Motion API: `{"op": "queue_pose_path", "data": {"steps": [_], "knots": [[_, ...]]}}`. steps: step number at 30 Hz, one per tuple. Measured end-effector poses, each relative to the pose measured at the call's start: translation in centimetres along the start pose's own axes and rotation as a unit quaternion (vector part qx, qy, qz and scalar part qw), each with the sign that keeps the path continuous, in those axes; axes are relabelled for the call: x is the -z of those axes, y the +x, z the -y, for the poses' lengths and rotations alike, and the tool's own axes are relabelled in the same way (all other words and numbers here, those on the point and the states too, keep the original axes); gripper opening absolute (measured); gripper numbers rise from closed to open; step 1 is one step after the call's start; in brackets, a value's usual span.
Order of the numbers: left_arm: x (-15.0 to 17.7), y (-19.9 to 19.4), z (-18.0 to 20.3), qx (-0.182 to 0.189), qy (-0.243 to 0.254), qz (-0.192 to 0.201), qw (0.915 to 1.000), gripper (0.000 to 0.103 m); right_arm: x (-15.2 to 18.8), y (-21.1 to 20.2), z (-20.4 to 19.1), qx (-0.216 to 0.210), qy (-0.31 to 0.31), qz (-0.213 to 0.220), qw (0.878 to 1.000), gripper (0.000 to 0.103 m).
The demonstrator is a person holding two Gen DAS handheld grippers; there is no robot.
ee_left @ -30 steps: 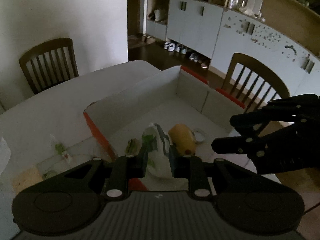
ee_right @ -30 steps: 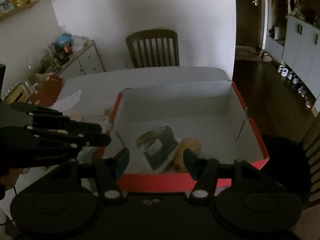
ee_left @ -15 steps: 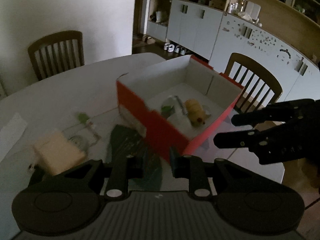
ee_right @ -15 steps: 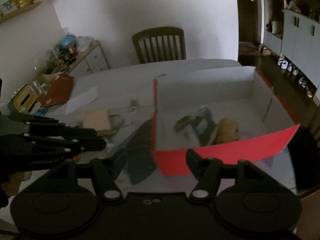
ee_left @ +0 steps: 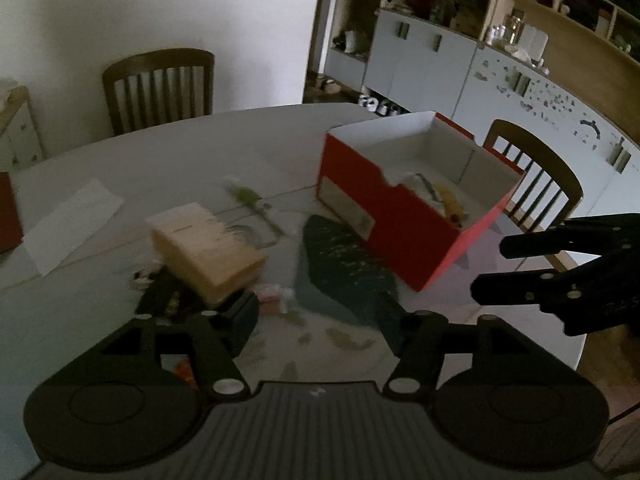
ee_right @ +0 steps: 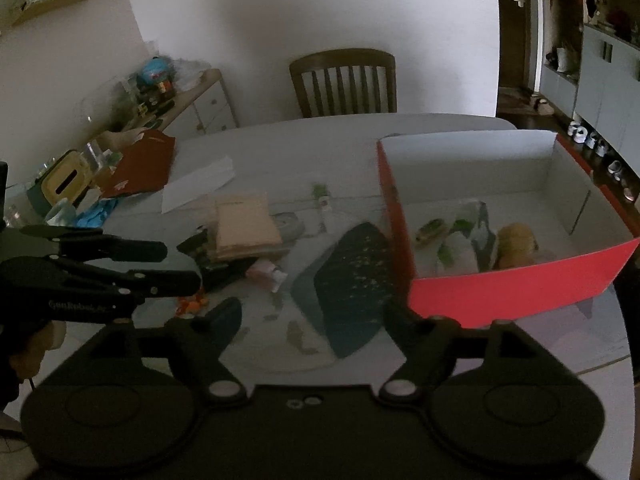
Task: Organize objects
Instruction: 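Withdraw both tools from the shoebox back toward the remaining clutter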
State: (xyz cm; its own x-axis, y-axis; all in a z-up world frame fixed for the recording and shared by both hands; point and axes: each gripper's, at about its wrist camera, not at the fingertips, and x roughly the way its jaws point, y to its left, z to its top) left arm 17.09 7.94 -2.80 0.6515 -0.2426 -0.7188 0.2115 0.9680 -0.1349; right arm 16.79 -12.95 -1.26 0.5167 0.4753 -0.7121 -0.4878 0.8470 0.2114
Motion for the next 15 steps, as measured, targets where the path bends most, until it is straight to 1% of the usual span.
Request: {"op": "queue_pose_path", "data": {"steps": [4,6,11,12,15], "knots": [[1.0,-0.6,-1.9,-0.001,-0.011,0.002,0.9999,0.072,0.1,0.7,-1.2,0.001,-0.001,-0.003,1.000,0.083],[1.6,-0.7,-2.8,0.000,-0.014,0.002,0.9999,0.079,0.1,1.2,-1.6,0.002,0.000,-0.006,1.000,0.083],[3.4,-0.5,-5.0,-0.012,-0.011,-0.007,0.9998,0.081,0.2,2.5,-2.8,0.007,-0.009,-0.018,1.000,0.083],[3.8,-0.3,-5.4,-0.014,-0.009,-0.010,0.9998,0.084,0.3,2.8,-3.0,0.007,-0.012,-0.021,1.000,0.083],[5.1,0.0,-6.7,-0.013,-0.009,-0.012,0.9998,0.090,0.2,3.8,-3.6,0.007,-0.018,-0.029,0.999,0.083]]}}
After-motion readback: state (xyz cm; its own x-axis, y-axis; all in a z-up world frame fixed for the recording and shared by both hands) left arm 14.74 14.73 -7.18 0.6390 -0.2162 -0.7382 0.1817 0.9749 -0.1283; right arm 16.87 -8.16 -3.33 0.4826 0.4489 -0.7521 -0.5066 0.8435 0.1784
